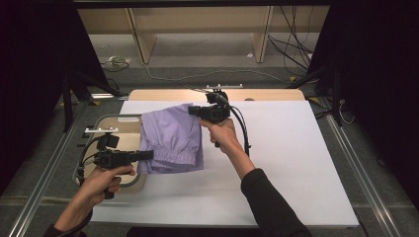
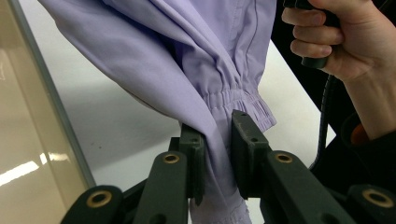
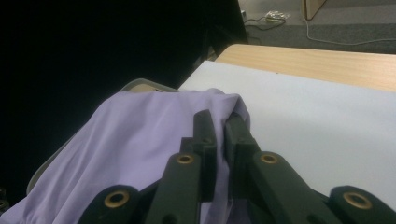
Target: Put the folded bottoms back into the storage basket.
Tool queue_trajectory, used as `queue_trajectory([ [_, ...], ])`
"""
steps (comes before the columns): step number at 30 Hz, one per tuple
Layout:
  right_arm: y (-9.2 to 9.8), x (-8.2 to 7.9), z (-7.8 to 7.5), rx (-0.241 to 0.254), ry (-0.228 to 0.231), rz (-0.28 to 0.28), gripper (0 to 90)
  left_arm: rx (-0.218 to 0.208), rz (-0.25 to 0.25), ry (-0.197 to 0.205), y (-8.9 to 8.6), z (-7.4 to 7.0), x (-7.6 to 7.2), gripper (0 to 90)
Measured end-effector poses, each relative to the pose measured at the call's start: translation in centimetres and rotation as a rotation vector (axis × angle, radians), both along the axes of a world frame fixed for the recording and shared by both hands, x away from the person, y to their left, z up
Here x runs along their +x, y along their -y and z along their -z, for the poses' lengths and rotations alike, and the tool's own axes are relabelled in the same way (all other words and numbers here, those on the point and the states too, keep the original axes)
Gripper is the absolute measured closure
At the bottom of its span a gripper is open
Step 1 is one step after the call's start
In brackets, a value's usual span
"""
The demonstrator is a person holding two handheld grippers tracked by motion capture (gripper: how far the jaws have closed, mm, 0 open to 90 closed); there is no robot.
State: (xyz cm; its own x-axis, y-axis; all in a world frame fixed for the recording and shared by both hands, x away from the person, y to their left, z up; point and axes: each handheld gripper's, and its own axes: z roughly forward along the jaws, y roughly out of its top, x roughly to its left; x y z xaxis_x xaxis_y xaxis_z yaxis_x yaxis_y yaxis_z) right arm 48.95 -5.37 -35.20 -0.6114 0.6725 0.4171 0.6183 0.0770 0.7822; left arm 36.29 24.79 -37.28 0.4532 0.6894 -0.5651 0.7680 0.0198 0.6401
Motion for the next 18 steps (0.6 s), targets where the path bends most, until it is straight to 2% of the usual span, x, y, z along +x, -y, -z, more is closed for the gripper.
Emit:
queue_trajectory([
  [18,-3.0,0.6,-0.8,-0.006,0.008,-0.013,85.8,0.009,-0.022,0.020,-2.6,-1.0,-0.1,75.9],
])
